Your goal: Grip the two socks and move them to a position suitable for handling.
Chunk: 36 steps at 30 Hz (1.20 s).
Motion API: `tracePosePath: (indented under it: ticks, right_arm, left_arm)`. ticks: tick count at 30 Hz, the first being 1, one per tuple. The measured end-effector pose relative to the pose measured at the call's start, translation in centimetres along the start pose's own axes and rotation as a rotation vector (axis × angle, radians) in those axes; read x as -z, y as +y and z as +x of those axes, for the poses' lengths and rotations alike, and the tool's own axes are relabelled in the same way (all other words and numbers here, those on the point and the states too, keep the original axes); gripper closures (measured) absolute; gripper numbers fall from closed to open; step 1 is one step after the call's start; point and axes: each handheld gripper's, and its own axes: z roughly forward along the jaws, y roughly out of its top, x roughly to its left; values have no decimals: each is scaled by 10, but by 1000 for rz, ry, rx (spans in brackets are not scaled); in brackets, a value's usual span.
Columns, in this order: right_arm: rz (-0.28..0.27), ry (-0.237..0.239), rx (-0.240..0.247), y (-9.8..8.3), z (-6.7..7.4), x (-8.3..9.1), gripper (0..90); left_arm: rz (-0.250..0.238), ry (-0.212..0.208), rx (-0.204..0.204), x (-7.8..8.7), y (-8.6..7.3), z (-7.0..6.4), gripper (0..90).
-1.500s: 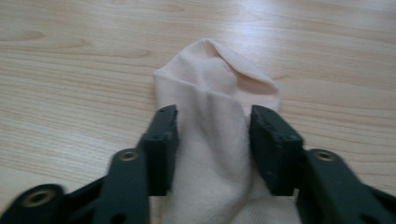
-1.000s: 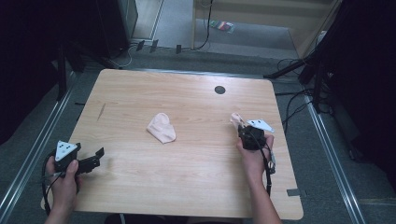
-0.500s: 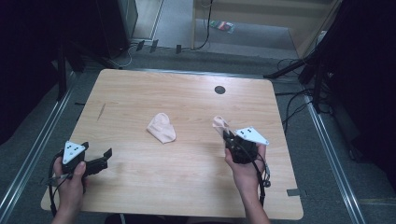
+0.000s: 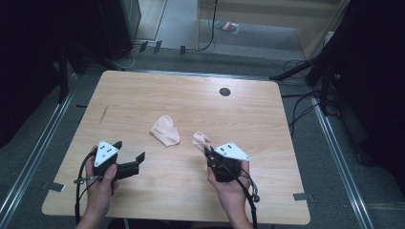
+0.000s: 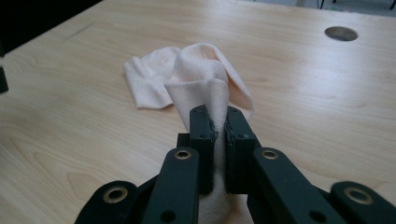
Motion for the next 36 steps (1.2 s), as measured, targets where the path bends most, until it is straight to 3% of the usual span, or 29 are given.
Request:
tracePosePath:
  ticks: [3,4,6,7,8,11,17,20,22,23,25,26,27,28,29,31,32,33,36]
  right_arm:
    - [14,10,8,-6,6,-6,851]
    - [37,22,29,-13,14,-12,850]
    - [48,30,31,-16,17,-15,850]
    - [59,31,46,-22,23,-20,850]
    - [63,33,52,-24,24,-22,850]
    - [77,38,57,-29,29,-26,850]
    - [94,53,73,-42,40,-33,850]
    - [110,58,84,-47,44,-37,850]
    - [112,77,71,-52,46,-43,791]
    - [110,83,65,-51,46,-44,696]
    - [100,124,31,-47,43,-43,545]
    - [100,124,31,-47,43,-43,545]
    - [58,151,-13,-38,33,-33,518]
    - [58,151,-13,-38,33,-33,518]
    - [22,136,-50,-29,17,-21,537]
    - [14,119,-72,-25,0,-10,573]
    - [14,119,-72,-25,0,-10,573]
    - [34,102,-75,-27,-14,-3,602]
    - [83,117,-90,-37,-25,-1,630]
  left_arm:
    - [-9,-22,11,-4,2,-8,99]
    - [-1,-39,-3,-9,2,-17,99]
    - [5,-52,-14,-11,1,-21,99]
    - [23,-80,-37,-15,-2,-28,99]
    - [27,-96,-32,-17,-5,-30,99]
    - [41,-135,-15,-20,-13,-31,99]
    - [42,-187,-20,-22,-21,-30,99]
    - [50,-188,-26,-25,-22,-31,101]
    - [54,-193,-26,-27,-23,-29,101]
    - [52,-189,-25,-27,-23,-28,101]
    - [55,-181,-28,-26,-23,-26,101]
    - [55,-181,-28,-26,-23,-26,101]
    - [54,-175,-30,-24,-23,-24,101]
    - [54,-175,-30,-24,-23,-24,101]
    - [49,-169,-26,-23,-23,-22,101]
    - [49,-164,-19,-22,-23,-19,101]
    - [49,-164,-19,-22,-23,-19,101]
    - [52,-161,-18,-22,-23,-17,101]
    - [53,-160,-13,-23,-23,-17,102]
